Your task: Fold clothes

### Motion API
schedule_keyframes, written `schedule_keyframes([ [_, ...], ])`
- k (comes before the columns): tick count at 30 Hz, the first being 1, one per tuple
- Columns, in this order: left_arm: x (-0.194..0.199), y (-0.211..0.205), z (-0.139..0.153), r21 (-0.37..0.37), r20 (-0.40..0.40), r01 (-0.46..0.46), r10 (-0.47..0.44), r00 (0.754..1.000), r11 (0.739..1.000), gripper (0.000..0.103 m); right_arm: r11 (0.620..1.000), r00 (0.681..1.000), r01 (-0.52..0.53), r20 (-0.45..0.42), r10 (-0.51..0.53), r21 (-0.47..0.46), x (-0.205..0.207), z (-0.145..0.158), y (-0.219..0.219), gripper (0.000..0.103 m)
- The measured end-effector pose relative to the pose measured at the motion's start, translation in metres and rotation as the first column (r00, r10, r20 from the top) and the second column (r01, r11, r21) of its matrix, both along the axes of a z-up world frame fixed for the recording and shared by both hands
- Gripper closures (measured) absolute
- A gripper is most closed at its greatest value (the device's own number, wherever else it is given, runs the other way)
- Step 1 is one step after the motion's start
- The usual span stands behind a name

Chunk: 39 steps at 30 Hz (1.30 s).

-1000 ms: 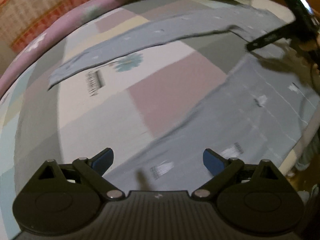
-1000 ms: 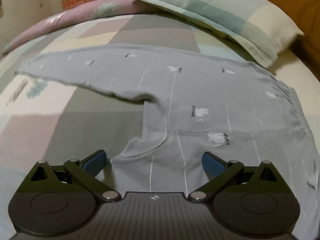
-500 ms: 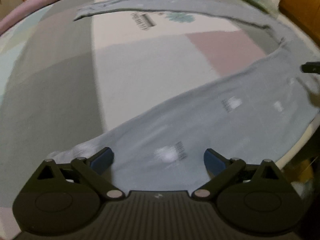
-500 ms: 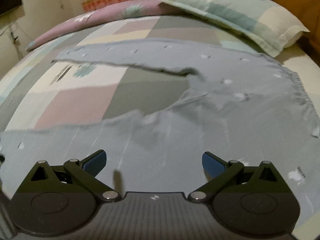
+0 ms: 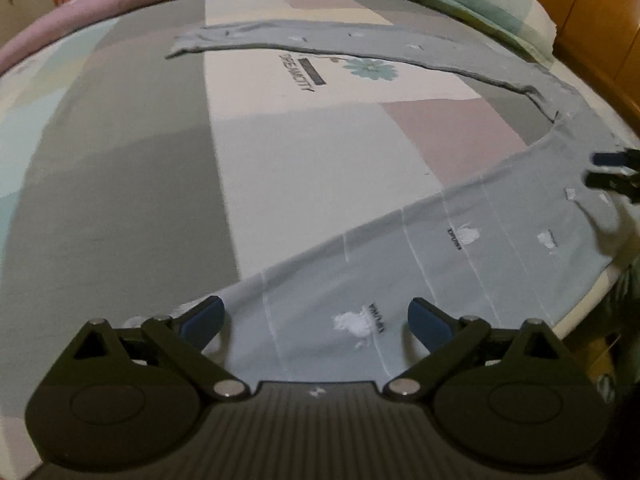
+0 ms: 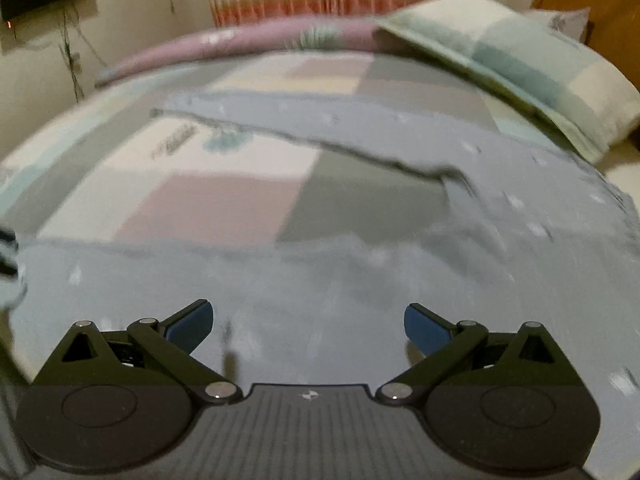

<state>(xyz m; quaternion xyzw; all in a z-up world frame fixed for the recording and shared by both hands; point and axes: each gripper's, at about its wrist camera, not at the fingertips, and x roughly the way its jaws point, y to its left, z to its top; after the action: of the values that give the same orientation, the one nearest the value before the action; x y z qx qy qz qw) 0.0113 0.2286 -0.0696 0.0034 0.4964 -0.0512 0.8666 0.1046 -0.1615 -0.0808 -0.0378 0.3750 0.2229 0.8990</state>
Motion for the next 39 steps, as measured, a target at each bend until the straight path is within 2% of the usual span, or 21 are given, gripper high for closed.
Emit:
schedule_keyframes([
  [2,0.001,0.003,-0.01,0.018,-0.037,-0.024,0.024,0.999,1.0,0.006,1.0,1.0,0.008,0.011,-0.009,0.016,0.012,-0.007,0.015,0.0],
  [3,-0.002,0.004,-0.01,0.016,-0.035,-0.022,0.023,0.999,1.0,0.005,1.0,1.0,0.012,-0.023,-0.011,0.025,0.02,-0.013,0.025,0.0],
  [6,-0.012,0.003,-0.008,0.025,-0.05,-0.012,0.013,0.999,1.0,0.005,1.0,1.0,-0.019,-0.004,0.019,0.001,0.026,-0.02,0.056,0.0],
  [10,-0.02,0.0,-0.002,0.087,-0.072,0.003,0.003,0.997,0.996,0.005,0.998,0.998,-0.069,0.011,0.069,-0.009,0.035,-0.017,0.087,0.0],
  [14,-0.021,-0.002,0.01,0.001,-0.007,0.005,-0.005,1.0,1.0,0.005,0.992,0.992,-0.123,0.011,0.123,0.008,0.021,0.0,0.087,0.0],
  [17,-0.014,-0.011,0.005,0.001,-0.007,0.031,-0.031,0.999,1.0,0.005,0.987,0.989,-0.138,0.044,0.142,-0.079,-0.005,0.009,0.073,0.0],
  [20,-0.01,-0.014,-0.009,0.044,-0.065,0.022,-0.019,0.998,0.999,0.005,0.988,0.993,-0.106,0.031,0.11,-0.114,-0.021,0.009,0.048,0.0],
  [22,-0.014,-0.012,-0.012,0.071,-0.068,0.011,-0.007,0.998,0.997,0.005,0.991,0.998,-0.061,-0.011,0.06,-0.118,-0.027,0.002,0.033,0.0],
  [25,-0.022,-0.007,-0.006,0.073,-0.077,-0.016,0.021,0.997,0.997,0.005,0.995,0.994,0.008,-0.106,-0.019,-0.099,-0.031,-0.014,0.016,0.0],
  [26,-0.024,-0.007,-0.002,0.081,-0.078,-0.026,0.032,0.996,0.996,0.005,0.996,0.994,-0.005,-0.107,-0.004,-0.086,-0.034,-0.013,0.018,0.0],
  [28,-0.022,-0.013,0.011,0.118,-0.057,-0.033,0.04,0.998,0.993,0.005,0.998,0.994,-0.034,-0.108,0.028,-0.056,-0.041,-0.011,0.022,0.0],
  [31,-0.014,-0.03,0.037,0.144,0.004,-0.022,0.021,1.0,0.989,0.005,0.996,0.993,-0.075,-0.091,0.08,0.05,-0.042,0.004,0.017,0.0],
  [36,0.016,-0.086,0.072,0.117,0.104,0.067,-0.079,0.991,0.991,0.005,0.994,0.998,0.057,0.036,-0.054,-0.092,-0.038,0.015,-0.013,0.0],
  [39,0.034,-0.13,0.077,0.096,0.135,0.149,-0.161,0.978,0.984,0.004,0.975,0.985,0.172,0.046,-0.168,-0.137,-0.033,0.008,-0.049,0.0],
])
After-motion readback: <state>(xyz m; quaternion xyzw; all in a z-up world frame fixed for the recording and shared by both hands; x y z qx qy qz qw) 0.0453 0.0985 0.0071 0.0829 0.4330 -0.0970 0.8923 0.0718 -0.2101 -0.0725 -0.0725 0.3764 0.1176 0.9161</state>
